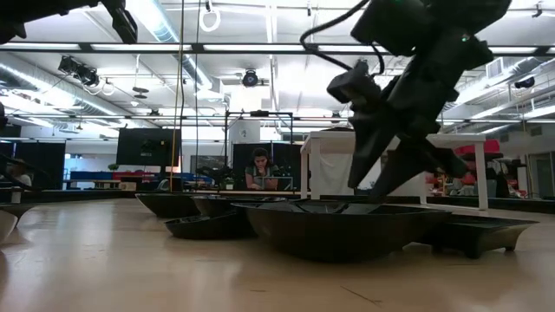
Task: Pick & Place Mini shaped plates
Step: Stack the drop shaped plate on top of the drop shaped plates on the shelf
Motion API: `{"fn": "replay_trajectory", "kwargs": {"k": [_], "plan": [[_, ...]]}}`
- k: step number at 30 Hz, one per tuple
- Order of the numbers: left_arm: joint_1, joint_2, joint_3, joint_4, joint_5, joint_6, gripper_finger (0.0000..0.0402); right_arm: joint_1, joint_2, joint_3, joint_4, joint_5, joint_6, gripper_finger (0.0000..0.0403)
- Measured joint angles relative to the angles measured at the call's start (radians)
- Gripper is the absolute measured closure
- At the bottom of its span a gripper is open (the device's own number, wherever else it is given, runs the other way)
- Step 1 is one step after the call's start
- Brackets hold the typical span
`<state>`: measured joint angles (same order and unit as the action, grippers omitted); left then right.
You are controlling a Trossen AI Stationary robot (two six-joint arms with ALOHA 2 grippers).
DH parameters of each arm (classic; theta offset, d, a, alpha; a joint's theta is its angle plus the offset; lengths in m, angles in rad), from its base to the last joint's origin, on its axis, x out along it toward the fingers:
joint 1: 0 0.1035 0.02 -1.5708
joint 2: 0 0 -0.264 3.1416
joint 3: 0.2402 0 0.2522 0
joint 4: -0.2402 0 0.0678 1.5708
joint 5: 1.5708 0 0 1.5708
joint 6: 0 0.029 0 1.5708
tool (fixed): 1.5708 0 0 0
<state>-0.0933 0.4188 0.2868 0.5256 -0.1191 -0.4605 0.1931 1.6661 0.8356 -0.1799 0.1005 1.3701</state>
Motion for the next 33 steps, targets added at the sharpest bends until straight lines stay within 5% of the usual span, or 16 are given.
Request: {"fn": "replay_trajectory", "kwargs": {"k": [8,19,33], "plan": [[0.000,0.000,0.000,0.000,0.000,0.000,0.0360,-0.086,0.000,0.000,-0.026,0.047,-0.144,0.0255],[0.000,0.000,0.000,0.000,0.000,0.001,0.0360,-0.099,-0.005,0.000,-0.023,-0.049,-0.271,0.0264],[0.000,0.000,0.000,0.000,0.000,0.001,0.0360,-0.087,0.029,0.000,-0.007,0.068,-0.448,0.0364]]}}
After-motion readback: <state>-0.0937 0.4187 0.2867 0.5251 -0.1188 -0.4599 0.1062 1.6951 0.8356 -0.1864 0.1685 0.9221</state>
